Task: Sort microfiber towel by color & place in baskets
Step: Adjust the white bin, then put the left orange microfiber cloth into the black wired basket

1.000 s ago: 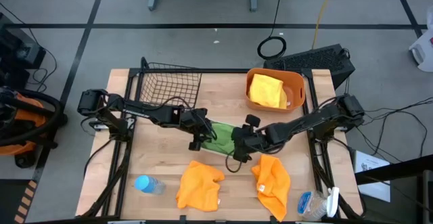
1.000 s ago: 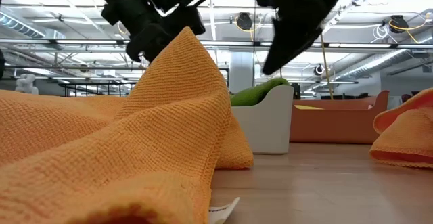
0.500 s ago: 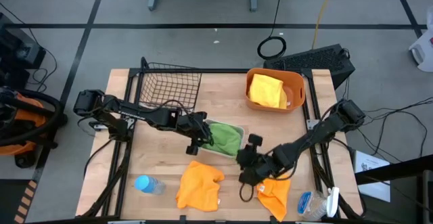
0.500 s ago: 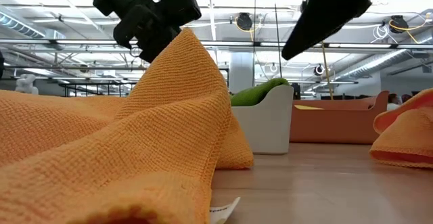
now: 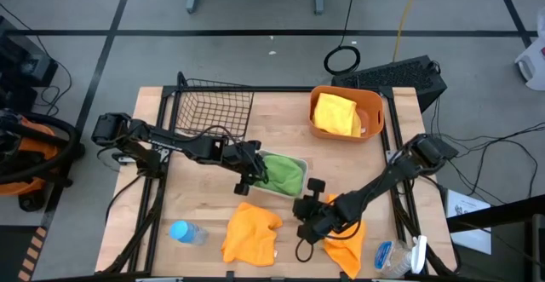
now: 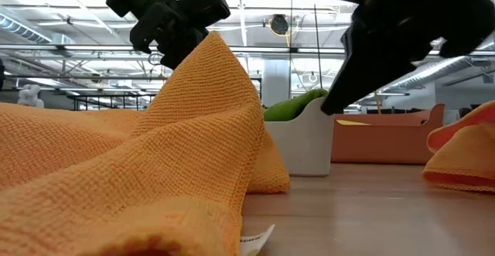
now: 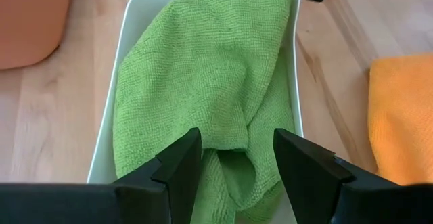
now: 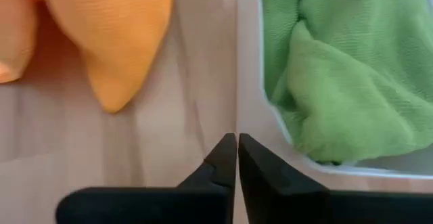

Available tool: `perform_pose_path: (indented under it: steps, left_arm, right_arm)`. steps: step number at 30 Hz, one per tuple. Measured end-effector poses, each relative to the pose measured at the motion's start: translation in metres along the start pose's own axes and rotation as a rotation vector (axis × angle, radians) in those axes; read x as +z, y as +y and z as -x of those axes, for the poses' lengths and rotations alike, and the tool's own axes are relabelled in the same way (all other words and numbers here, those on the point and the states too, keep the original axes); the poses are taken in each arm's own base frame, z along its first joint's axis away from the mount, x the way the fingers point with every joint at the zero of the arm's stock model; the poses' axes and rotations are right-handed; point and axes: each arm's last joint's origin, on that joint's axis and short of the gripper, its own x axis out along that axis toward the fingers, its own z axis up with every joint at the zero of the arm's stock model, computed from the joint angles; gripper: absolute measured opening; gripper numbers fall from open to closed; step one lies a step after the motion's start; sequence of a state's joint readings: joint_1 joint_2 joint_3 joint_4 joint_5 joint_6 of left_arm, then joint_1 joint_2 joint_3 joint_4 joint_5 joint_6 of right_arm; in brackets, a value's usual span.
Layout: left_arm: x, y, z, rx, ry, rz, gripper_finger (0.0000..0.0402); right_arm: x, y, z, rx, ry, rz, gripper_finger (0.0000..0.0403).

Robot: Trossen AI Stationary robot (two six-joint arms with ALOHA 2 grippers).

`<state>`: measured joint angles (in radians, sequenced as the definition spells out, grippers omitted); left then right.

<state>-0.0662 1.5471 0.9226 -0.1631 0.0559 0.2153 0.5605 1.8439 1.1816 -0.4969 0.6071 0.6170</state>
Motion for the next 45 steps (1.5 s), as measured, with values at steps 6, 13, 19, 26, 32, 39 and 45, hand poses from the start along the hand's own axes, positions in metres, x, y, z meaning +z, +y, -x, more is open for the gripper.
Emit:
perform_pose_path:
  steps: [6, 13, 19, 26, 32, 39, 45]
  left_arm:
    - [0.000, 0.000, 0.000, 0.000, -0.002, -0.002, 0.0192]
    - [0.001, 0.000, 0.000, 0.001, -0.007, -0.003, 0.0192]
    - [0.003, 0.000, 0.000, 0.003, -0.027, -0.005, 0.0192]
    - [0.005, -0.009, 0.001, -0.020, -0.030, -0.024, 0.0192]
    - [0.008, -0.019, 0.003, -0.040, -0.048, -0.047, 0.0192]
    - [0.017, -0.027, 0.004, -0.049, -0.122, -0.069, 0.0192]
    - [0.023, -0.034, 0.003, -0.069, -0.182, -0.093, 0.0192]
  right_arm:
    - [0.000, -0.012, -0.006, -0.047, 0.057, 0.008, 0.0011]
    - [-0.006, -0.026, -0.010, -0.128, 0.157, 0.016, 0.0003]
    - [-0.007, -0.036, -0.008, -0.166, 0.199, 0.041, 0.0001]
    - [-0.002, -0.039, 0.015, -0.055, 0.231, -0.027, 0.0001]
    - [-0.002, -0.030, 0.060, 0.165, 0.274, -0.246, 0.0003]
    - [-0.024, -0.009, 0.085, 0.186, 0.332, -0.374, 0.0018]
    - [-0.037, -0.002, 0.082, 0.137, 0.448, -0.488, 0.0096]
